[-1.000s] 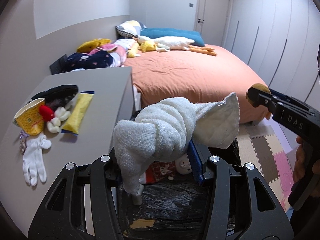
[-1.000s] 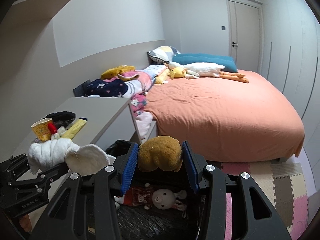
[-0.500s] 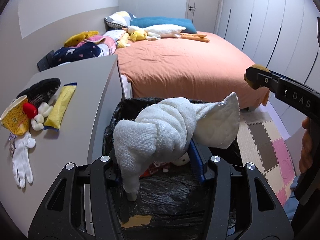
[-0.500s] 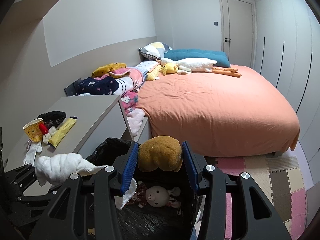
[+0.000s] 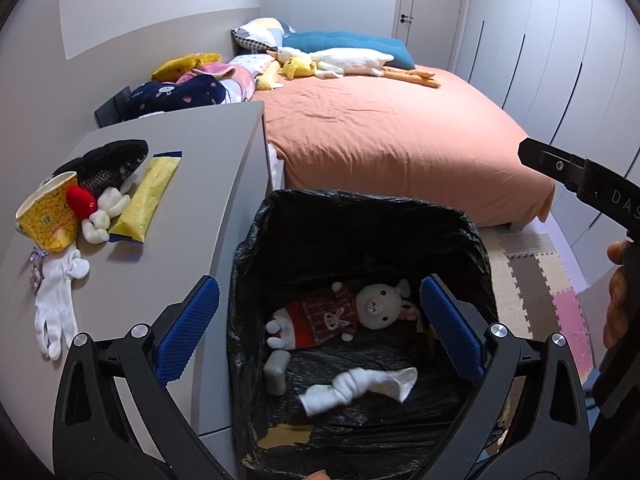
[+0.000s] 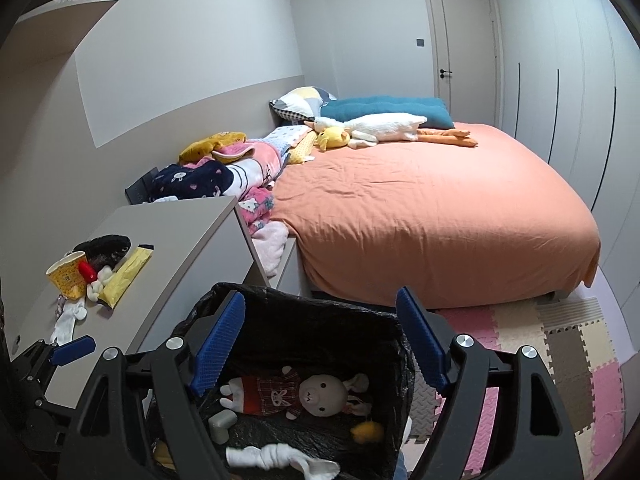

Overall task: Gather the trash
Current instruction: 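Move both open tools back toward the desk items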

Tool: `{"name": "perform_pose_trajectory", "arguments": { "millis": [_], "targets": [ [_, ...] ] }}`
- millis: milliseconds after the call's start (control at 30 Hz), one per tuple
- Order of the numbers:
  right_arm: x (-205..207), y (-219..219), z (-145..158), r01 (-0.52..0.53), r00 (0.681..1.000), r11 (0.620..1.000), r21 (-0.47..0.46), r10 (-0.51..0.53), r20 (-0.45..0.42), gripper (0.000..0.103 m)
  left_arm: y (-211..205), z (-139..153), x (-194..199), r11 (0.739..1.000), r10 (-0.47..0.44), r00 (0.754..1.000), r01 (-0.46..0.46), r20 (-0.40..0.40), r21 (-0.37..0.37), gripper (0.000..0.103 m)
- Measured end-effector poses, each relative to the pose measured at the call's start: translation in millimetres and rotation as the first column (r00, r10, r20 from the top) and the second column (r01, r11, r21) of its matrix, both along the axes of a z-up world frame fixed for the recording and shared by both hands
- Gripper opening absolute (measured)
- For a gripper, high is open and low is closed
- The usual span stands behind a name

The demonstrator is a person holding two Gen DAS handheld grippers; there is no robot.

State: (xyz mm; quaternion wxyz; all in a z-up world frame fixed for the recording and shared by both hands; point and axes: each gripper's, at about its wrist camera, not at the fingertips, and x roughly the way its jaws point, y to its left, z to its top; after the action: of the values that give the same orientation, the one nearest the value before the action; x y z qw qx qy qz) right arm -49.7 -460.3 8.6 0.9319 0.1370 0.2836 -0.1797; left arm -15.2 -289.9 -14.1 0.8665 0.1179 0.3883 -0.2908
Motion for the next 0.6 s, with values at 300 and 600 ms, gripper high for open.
{"name": "perform_pose_trajectory", "arguments": {
  "millis": [300, 600],
  "targets": [
    [9.3, 9.1, -4.5, -0.029, 0.999, 1.000, -0.002, 0.029, -0.016, 0.078, 5.9, -2.8, 4.2, 1.000, 0.016, 1.000, -0.016, 0.002, 0.014, 0.097],
    [27.8, 19.1, -9.2, -0.057, 0.998, 0.998, 0.008, 0.057, -0.030, 0.078, 20.6, -2.3, 15.3, 0.998, 0.054, 0.999, -0.054, 0.004, 0.027, 0.097]
  ]
}}
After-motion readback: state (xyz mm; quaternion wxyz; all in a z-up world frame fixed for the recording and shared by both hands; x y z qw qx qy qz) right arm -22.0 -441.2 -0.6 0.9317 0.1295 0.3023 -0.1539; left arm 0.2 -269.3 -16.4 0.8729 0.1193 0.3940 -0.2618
